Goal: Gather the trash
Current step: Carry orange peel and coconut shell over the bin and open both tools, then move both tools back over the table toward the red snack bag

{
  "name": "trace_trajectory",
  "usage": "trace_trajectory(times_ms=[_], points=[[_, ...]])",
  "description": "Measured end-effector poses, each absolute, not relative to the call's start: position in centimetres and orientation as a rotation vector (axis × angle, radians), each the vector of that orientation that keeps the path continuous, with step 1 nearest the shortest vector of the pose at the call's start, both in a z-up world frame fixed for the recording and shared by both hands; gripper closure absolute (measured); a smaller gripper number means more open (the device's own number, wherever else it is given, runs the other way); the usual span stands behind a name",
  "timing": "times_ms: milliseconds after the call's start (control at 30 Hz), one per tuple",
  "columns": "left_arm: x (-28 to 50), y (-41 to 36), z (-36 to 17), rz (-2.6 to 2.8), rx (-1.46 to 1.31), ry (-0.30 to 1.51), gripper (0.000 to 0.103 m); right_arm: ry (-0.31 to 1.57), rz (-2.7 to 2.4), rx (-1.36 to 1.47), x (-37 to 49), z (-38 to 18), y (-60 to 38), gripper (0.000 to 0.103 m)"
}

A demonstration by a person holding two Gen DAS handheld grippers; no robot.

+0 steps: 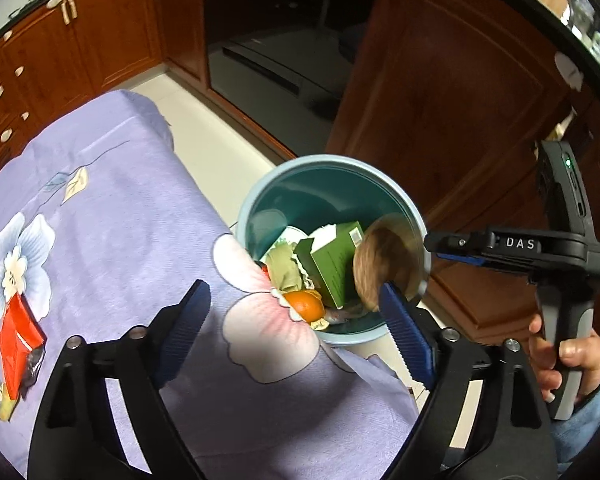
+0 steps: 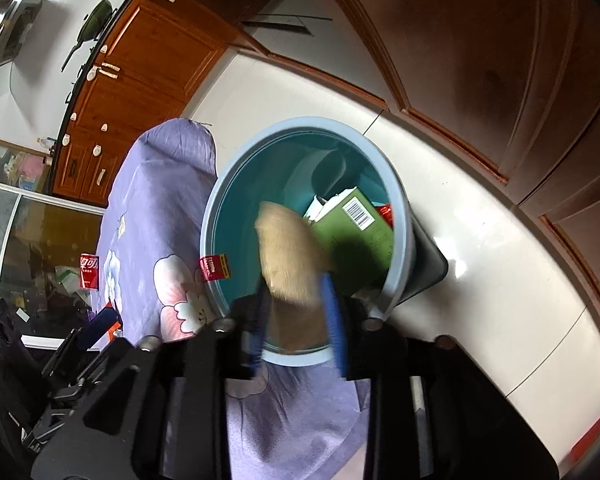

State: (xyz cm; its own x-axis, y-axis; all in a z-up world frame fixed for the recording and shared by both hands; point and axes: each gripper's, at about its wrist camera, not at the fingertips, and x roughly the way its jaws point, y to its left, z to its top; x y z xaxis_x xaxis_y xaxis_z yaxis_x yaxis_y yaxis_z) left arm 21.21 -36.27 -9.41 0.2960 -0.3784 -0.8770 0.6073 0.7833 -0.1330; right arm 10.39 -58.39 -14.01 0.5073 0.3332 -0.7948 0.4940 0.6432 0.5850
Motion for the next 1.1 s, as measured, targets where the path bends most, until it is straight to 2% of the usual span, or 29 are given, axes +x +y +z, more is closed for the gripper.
trace_trajectory(times_ms=[33, 167, 200, 233, 433, 1100], points=[[21.3, -36.0, -9.3, -0.658, 0.238, 1.085, 0.015, 1.072, -0.117, 0.912, 10.4, -14.0, -58.4, 0.062], [21.4, -35.3, -9.3, -0.651, 0.223, 1.092, 0.014, 1.056, -0.137, 0.905, 10.1, -13.3, -58.2, 0.045], [21.3, -35.2, -9.3, -0.651, 0.22, 1.094, 0.014, 1.051, -0.144, 0.909, 10.0, -13.1, -58.2, 0.036], [21.1, -35.2, -9.3, -0.651, 0.218, 1.095, 0.013, 1.047, -0.148, 0.913, 10.0, -13.1, -58.4, 0.032], [20.6, -34.3, -8.9, -0.647, 0.211, 1.092, 0.012, 1.051, -0.173, 0.888, 9.8, -12.2, -57.6, 0.027], [18.9, -23.2, -6.1, -0.548, 0.085, 1.017, 0.01, 1.069, -0.064, 0.746, 12.1, -8.0, -48.2, 0.027]])
